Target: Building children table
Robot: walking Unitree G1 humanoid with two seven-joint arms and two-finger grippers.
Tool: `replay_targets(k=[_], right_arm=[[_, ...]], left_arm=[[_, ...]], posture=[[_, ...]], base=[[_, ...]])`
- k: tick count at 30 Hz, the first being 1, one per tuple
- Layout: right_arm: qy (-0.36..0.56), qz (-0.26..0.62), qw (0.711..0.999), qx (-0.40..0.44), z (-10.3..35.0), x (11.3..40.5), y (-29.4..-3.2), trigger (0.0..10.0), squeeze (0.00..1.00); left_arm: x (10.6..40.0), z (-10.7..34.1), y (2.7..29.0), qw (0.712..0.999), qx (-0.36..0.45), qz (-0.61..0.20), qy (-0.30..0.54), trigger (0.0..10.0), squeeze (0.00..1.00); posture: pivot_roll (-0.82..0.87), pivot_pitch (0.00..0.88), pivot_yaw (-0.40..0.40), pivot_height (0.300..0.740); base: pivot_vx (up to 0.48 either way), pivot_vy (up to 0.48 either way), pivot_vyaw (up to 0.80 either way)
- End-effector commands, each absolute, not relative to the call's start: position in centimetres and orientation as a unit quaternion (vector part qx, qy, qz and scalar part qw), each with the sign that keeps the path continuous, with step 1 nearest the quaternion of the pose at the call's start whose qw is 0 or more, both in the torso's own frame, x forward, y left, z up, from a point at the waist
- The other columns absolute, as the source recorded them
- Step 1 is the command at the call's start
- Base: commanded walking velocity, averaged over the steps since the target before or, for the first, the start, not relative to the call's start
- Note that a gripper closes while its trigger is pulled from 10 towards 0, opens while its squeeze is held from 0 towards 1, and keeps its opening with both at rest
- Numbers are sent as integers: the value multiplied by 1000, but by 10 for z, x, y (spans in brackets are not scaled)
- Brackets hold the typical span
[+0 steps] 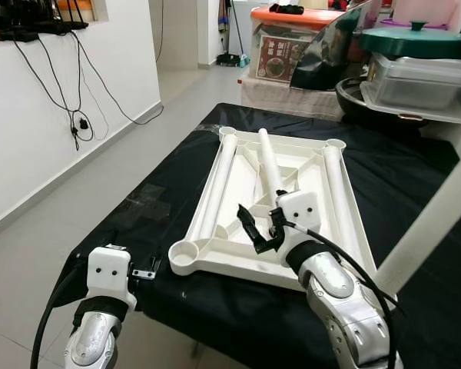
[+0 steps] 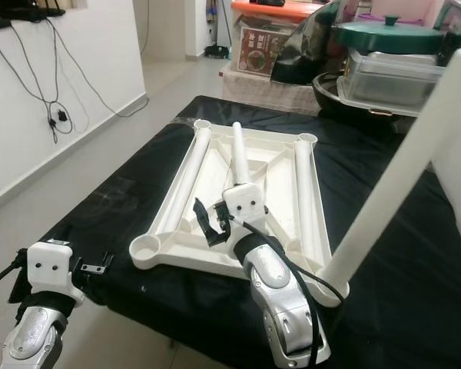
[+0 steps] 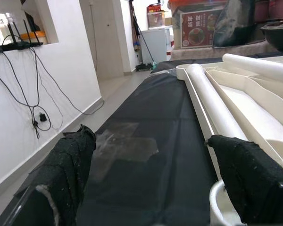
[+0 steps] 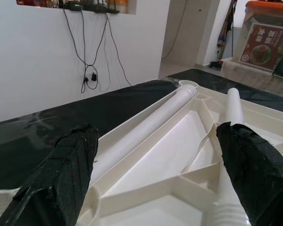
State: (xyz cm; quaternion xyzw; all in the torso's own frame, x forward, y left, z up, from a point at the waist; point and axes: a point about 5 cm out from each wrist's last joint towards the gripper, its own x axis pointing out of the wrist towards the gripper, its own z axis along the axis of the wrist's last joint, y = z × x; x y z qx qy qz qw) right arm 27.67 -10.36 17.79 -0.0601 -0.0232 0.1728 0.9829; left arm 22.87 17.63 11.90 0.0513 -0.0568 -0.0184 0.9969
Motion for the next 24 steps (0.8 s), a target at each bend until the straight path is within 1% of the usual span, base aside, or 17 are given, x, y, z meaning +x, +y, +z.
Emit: replay_targets(k=[1,19,24], right_arm=[[-24,166,984,-65,176,278,-107,10000,0],[-26,155,985,-69,176,279,-111,10000,0],[-15,156,986,-61,174,278,-111,10000,0]], left_arm=[[228,115,175,997,49,-24,-51,10000,0],[229,115,173,997,47,-30,-53,10000,0],[228,114,174,997,49,-27,-53,10000,0]], posture=[[128,0,-60,740],[118,0,-59,740],[115,0,-61,740]], base=[[319,0,0],[317,0,0],[0,0,0]])
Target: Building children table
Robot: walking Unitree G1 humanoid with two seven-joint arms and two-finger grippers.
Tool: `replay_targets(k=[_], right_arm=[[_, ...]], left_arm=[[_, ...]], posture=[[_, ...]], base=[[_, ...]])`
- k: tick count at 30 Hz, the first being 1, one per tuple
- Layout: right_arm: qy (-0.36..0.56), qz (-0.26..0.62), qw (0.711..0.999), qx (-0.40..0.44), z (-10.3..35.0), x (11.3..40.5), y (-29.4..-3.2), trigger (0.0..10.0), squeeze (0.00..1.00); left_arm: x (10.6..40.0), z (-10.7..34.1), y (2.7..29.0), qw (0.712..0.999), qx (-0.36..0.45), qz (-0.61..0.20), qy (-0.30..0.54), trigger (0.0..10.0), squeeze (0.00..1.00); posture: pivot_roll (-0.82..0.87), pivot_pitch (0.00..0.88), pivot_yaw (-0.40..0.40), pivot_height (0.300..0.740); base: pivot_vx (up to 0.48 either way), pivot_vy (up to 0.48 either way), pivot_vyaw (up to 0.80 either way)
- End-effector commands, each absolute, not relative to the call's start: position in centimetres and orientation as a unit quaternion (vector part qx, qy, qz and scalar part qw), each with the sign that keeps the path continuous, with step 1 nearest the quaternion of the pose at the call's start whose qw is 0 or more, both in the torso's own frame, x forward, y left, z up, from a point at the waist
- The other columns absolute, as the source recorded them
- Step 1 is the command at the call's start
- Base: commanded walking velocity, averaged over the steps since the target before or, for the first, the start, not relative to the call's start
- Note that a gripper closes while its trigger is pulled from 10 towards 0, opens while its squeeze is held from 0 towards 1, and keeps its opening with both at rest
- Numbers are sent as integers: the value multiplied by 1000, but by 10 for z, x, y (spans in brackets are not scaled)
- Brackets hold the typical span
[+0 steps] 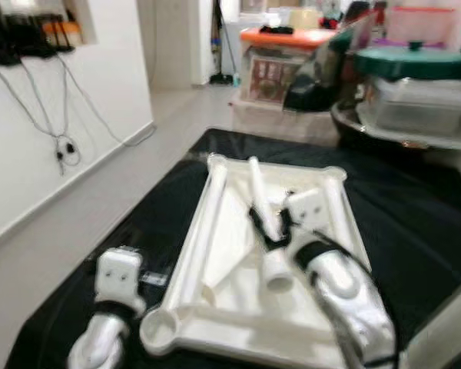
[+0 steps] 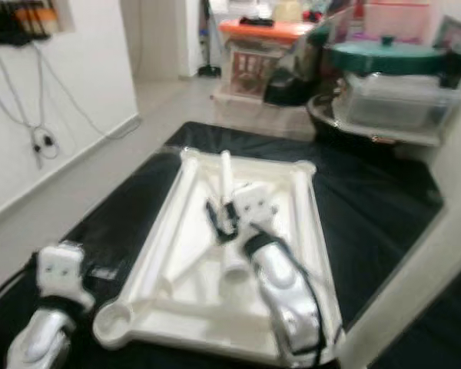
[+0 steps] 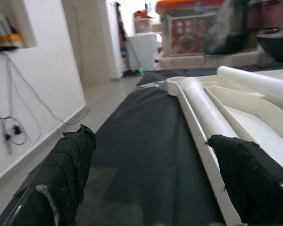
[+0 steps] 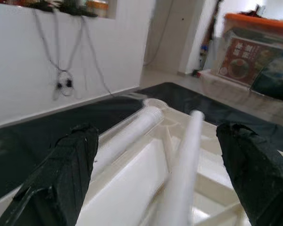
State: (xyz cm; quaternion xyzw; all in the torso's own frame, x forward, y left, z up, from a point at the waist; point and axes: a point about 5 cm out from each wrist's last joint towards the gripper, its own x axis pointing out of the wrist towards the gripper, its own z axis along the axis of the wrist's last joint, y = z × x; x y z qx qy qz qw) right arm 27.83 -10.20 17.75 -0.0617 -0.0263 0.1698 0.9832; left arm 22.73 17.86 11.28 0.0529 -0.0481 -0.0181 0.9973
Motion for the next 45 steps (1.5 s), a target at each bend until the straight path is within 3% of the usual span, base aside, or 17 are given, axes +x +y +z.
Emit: replay_targets(k=[1,8,21,35,45], right_arm=[[-11,158,986,-58,174,277,-110,10000,0],[36,180,981,-59,162,275,-108,10000,0],[148,262,952,-60,136,258,-102,10000,0],[244,192,949,-51,110,258,-122,10000,0],[259,148,954,-25,107,264,-134,10000,0]], left_arm=[[229,114,174,997,50,-26,-52,10000,0],[229,103,193,995,86,41,-13,10000,0],[227,94,206,989,116,89,25,10000,0],[227,90,204,988,124,90,36,10000,0],[227,89,203,987,125,88,40,10000,0]], posture=[[115,0,-61,740],[114,0,-66,740],[111,0,-73,740],[113,0,-79,740],[108,0,-77,740]], base=[[0,0,0],[0,0,0],[0,0,0],[0,0,0],[0,0,0]])
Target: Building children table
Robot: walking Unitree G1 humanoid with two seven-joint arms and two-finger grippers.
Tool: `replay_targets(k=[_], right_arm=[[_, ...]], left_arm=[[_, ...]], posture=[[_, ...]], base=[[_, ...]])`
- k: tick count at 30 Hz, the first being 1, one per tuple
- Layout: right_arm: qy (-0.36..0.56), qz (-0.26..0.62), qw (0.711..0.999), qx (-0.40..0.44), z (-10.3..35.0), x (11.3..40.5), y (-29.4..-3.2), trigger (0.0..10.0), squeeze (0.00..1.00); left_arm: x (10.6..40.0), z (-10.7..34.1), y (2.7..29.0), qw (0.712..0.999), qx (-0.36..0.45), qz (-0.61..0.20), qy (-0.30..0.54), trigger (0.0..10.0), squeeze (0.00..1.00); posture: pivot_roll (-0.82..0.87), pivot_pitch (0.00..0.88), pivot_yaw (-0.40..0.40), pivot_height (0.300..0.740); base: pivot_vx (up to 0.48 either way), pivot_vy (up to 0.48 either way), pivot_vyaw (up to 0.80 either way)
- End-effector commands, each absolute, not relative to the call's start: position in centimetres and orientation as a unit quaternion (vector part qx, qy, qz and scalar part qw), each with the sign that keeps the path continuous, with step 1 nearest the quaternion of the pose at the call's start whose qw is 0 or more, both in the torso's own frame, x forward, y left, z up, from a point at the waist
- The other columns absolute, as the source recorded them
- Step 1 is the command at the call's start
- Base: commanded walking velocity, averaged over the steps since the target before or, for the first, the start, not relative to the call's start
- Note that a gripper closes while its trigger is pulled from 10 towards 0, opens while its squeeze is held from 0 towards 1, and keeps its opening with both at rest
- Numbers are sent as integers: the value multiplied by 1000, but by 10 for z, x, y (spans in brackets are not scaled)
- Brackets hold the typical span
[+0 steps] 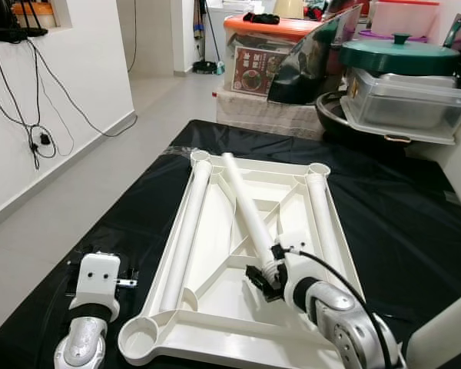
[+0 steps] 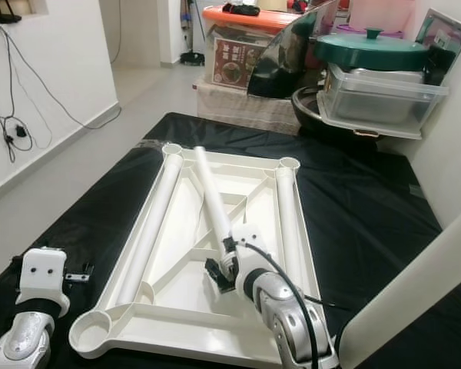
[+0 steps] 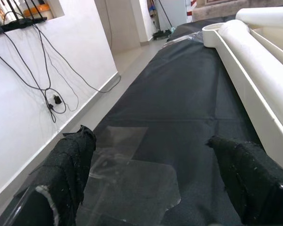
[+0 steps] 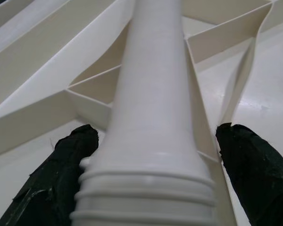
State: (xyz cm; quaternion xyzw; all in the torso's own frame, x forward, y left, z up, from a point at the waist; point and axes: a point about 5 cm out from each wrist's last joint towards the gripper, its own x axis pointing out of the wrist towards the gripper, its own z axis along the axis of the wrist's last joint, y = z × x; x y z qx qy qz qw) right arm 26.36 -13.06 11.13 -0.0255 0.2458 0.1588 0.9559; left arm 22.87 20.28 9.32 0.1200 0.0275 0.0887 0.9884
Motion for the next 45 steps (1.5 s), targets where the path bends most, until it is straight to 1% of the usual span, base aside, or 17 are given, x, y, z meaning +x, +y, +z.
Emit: replay_targets(k=[1,7,8,9,10,23,26,29,30,36,38,39,40,41,42,44,45], right_arm=[[261,148,954,-24,107,263,-134,10000,0],[268,152,951,-24,104,261,-132,10000,0],[267,154,951,-23,104,261,-131,4863,0],[267,154,951,-23,104,261,-131,4863,0],[266,157,951,-21,104,261,-130,0,0],[259,159,953,-8,106,262,-132,0,0],[173,162,971,45,131,272,-131,0,0],[127,177,973,72,145,275,-129,0,0],[81,203,971,98,160,277,-126,0,0],[50,226,967,110,171,277,-125,0,0],[28,263,959,106,174,271,-125,0,0],[28,263,959,106,174,271,-125,0,0],[22,286,953,101,174,266,-125,0,0],[22,286,953,101,174,266,-125,0,0],[23,308,946,95,172,262,-125,0,0],[30,326,941,88,167,258,-126,0,0],[30,326,941,88,167,258,-126,0,0]], left_arm=[[227,89,203,987,125,88,40,10000,0],[227,88,202,987,125,87,41,10000,0],[227,88,202,987,125,87,41,10000,0],[227,88,202,987,125,87,41,10000,0],[226,88,201,988,125,87,41,10000,0],[227,88,202,987,124,87,42,10000,0],[229,93,200,991,106,80,25,10000,0],[231,95,197,994,82,68,16,10000,0],[237,100,192,998,40,46,5,10000,0],[244,106,188,1000,-1,26,-8,10000,0],[258,119,183,995,-100,2,-24,10000,0],[258,119,183,995,-100,2,-24,10000,0],[264,128,180,987,-154,-16,-35,10000,0],[264,128,180,987,-154,-16,-35,10000,0],[270,139,176,975,-214,-38,-53,10000,0],[276,155,170,954,-280,-77,-79,10000,0],[276,155,170,954,-280,-77,-79,10000,0]], posture=[[108,0,-77,740],[110,0,-81,740],[111,0,-82,740],[111,0,-82,740],[112,0,-83,740],[113,0,-83,740],[119,0,-85,740],[125,0,-85,740],[121,0,-85,740],[116,0,-84,740],[111,0,-75,740],[111,0,-75,740],[111,0,-75,740],[111,0,-75,740],[109,0,-69,740],[104,0,-67,740],[104,0,-67,740]], base=[[0,0,0],[0,0,0],[0,0,0],[0,0,0],[0,0,0],[0,0,0],[0,0,0],[0,0,0],[0,0,0],[0,0,0],[0,0,0],[0,0,0],[0,0,0],[0,0,0],[0,0,0],[0,0,0],[0,0,0]])
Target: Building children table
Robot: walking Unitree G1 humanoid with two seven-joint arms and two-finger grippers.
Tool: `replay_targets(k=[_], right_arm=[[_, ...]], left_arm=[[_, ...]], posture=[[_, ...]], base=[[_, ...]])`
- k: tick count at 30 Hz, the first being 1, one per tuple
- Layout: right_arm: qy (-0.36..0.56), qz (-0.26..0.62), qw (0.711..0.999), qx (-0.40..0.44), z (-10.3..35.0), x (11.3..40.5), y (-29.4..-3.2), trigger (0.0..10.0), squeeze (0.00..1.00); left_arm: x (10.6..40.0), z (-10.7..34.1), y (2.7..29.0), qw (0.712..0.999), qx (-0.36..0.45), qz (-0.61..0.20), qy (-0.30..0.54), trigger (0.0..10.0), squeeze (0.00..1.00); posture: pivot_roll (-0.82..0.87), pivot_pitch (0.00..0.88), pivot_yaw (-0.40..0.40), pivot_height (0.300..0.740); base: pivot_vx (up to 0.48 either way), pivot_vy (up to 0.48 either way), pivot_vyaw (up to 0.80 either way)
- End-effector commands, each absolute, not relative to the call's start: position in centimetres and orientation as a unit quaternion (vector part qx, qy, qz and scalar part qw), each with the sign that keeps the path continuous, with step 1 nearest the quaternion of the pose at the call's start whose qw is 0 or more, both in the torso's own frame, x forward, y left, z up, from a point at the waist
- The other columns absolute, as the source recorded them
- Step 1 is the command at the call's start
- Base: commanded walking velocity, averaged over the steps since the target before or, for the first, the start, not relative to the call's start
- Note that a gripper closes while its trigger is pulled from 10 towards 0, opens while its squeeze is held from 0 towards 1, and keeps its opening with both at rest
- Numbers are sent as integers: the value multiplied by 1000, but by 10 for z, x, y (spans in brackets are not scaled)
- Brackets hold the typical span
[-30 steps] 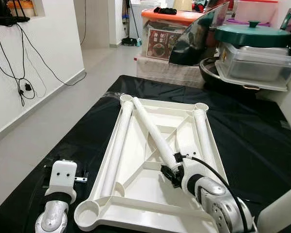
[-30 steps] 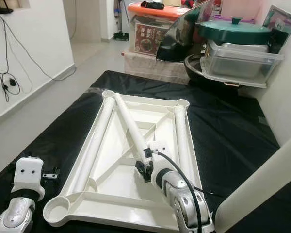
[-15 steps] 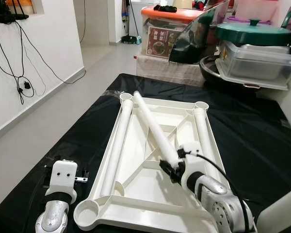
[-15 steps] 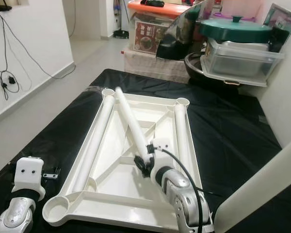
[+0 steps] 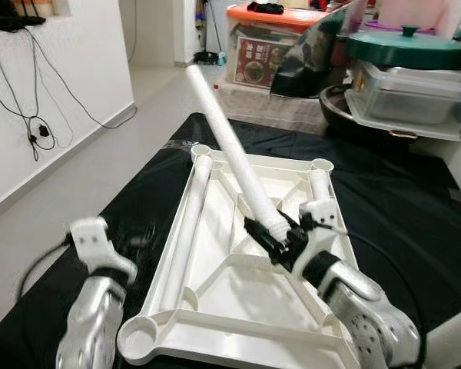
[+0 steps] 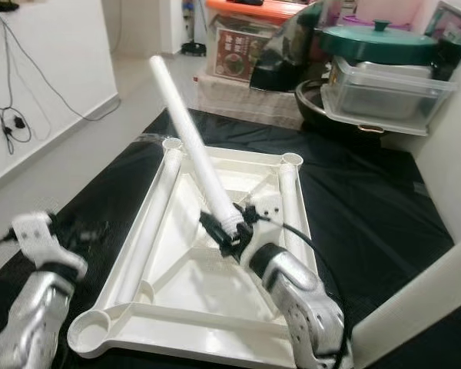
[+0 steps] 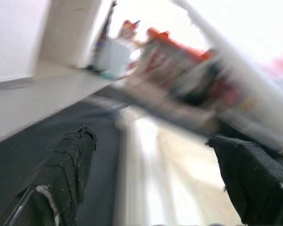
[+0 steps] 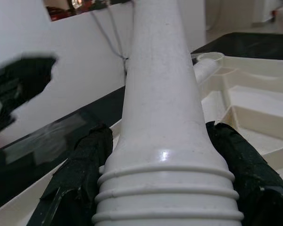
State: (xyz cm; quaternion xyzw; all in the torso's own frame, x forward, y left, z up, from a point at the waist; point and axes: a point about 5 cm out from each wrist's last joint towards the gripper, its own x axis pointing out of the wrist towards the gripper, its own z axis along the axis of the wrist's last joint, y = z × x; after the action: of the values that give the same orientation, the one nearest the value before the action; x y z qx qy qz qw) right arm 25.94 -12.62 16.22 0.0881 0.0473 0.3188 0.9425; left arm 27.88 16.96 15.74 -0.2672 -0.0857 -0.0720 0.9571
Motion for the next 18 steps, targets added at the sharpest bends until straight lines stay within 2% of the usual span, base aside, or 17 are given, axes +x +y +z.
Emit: replay_targets(k=[1,3,6,9,13,18], right_arm=[[34,329,940,87,164,259,-128,0,0],[36,333,938,87,162,261,-128,0,0],[27,350,931,98,165,259,-125,0,0],[25,354,929,100,166,258,-124,0,0],[40,434,897,71,157,239,-118,0,0],[47,459,885,65,154,232,-117,0,0]], left_arm=[[280,162,166,938,-316,-107,-91,10000,0],[284,169,161,919,-352,-144,-102,10000,0],[287,171,158,905,-376,-170,-102,10000,0],[287,172,157,902,-382,-175,-101,10000,0],[290,172,153,876,-429,-206,-81,10000,0],[290,173,153,867,-441,-217,-77,10000,0]], posture=[[98,0,-66,740],[89,0,-64,740],[86,0,-66,740],[86,0,-66,740],[85,0,-67,740],[85,0,-67,740]], base=[[0,0,0],[0,0,0],[0,0,0],[0,0,0],[0,0,0],[0,0,0]])
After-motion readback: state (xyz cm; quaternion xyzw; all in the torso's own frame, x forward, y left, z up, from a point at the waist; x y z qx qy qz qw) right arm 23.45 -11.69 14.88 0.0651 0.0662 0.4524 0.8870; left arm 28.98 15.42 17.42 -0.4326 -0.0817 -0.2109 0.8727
